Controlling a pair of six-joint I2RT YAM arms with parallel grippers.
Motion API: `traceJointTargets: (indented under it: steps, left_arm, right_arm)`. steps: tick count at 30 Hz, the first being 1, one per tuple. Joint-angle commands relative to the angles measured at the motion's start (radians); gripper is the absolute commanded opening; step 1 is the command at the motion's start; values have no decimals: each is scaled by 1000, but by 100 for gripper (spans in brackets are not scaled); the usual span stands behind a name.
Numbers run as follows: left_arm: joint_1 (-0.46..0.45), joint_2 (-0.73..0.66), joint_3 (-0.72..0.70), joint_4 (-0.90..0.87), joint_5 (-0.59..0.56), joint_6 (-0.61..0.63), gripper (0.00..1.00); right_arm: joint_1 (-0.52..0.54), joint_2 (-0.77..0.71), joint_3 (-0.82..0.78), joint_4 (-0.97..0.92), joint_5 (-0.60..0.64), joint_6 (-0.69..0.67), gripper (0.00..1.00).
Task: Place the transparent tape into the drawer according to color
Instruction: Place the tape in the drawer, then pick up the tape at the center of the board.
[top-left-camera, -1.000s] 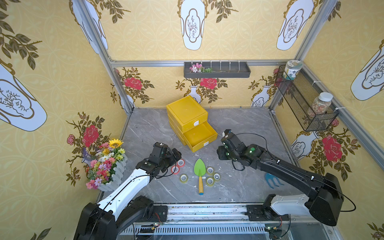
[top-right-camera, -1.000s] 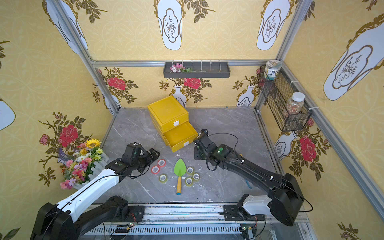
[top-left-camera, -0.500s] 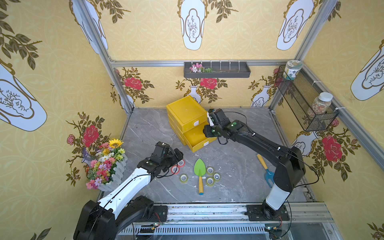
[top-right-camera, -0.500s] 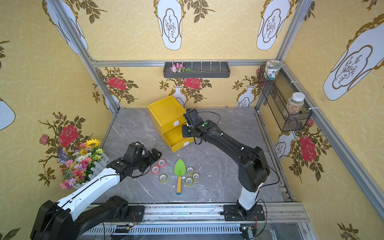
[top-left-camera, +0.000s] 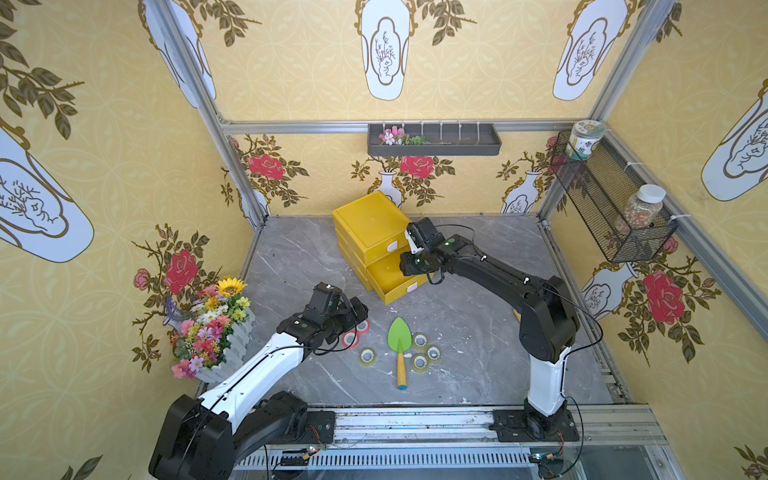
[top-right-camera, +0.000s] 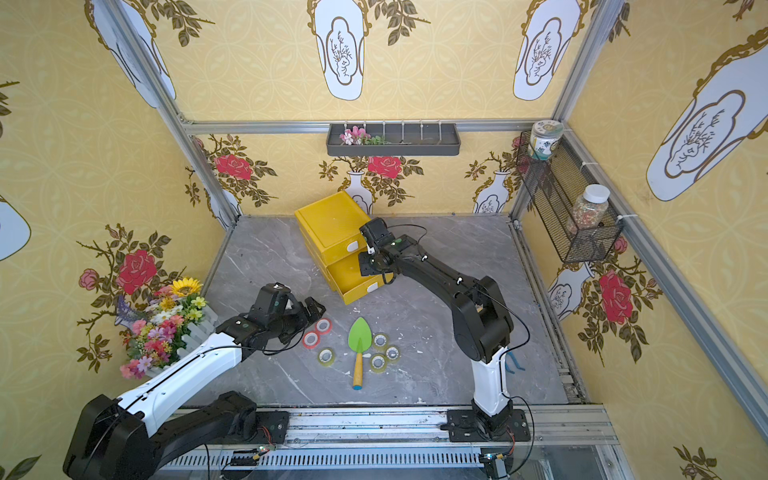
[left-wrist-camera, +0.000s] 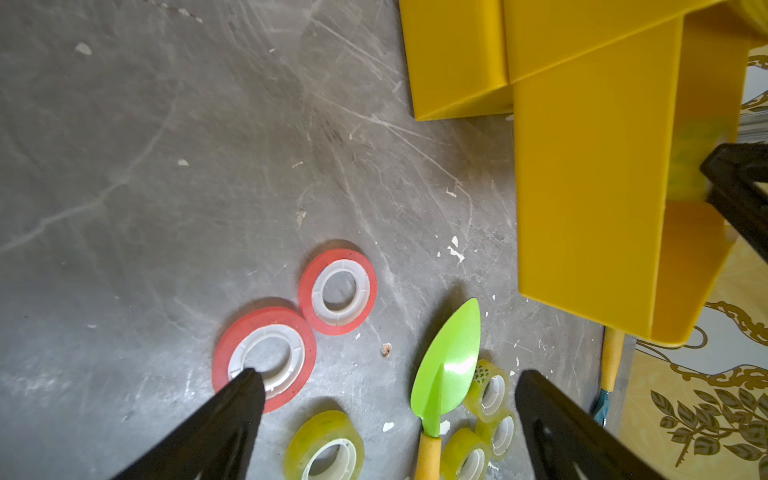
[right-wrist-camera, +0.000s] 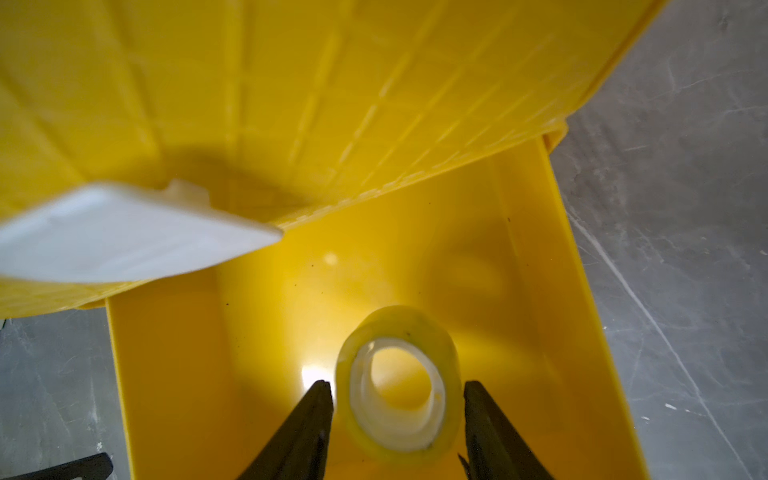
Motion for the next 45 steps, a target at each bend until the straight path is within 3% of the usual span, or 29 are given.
traceJointTargets:
  steps: [1, 9, 20, 30, 38, 45]
  left_arm:
    - [0, 5, 8, -5, 12, 20, 100]
    - [-1, 12, 12, -8, 22, 29, 100]
    - [-125, 20, 78, -53, -52, 65, 100]
    - [-298, 100, 202, -68, -45, 166, 99]
    - [-429, 260, 290, -52, -31, 255, 99]
    - [-517, 417, 362, -40, 5, 332, 91]
  right_arm:
    - [-4, 11, 8, -8, 20, -7, 61]
    - [-5, -15, -4, 34, 17, 0, 73]
    - [-6, -164, -100, 101, -6, 15, 74]
    - [-8, -416, -398, 165, 41, 78, 71]
    - [-82, -571, -645, 184, 72, 162, 71]
    - [-144, -652, -788, 206, 51, 200, 71]
